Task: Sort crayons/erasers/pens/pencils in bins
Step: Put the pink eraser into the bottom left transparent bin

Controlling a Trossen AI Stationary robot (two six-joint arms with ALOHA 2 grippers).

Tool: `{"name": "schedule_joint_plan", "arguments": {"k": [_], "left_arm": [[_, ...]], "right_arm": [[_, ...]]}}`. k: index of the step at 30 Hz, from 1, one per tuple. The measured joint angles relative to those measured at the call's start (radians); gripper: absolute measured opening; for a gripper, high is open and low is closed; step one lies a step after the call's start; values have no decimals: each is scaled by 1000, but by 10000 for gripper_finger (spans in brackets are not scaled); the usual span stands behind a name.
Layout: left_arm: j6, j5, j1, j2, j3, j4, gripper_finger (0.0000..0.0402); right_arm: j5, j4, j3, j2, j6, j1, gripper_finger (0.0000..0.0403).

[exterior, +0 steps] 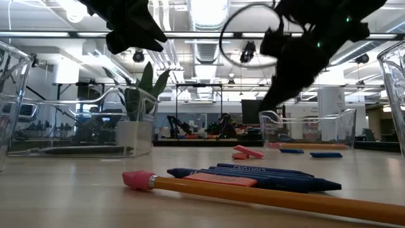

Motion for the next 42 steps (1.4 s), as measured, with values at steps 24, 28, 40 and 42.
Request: {"name": "schedule_joint_plan", "arguments": {"k": [24,28,40,42], "left_arm": [[-2,1,0,0,0,4,128],[-2,2,0,0,0,4,128],[-1,7,0,0,0,4,128],[-1,12,0,0,0,4,128]], "right_arm": [[-5,15,127,337,35,3,201],[-4,18,129,352,40,3,200],[-1,14,127,349,40,3,74],[-1,13,127,345,39,3,60]]}}
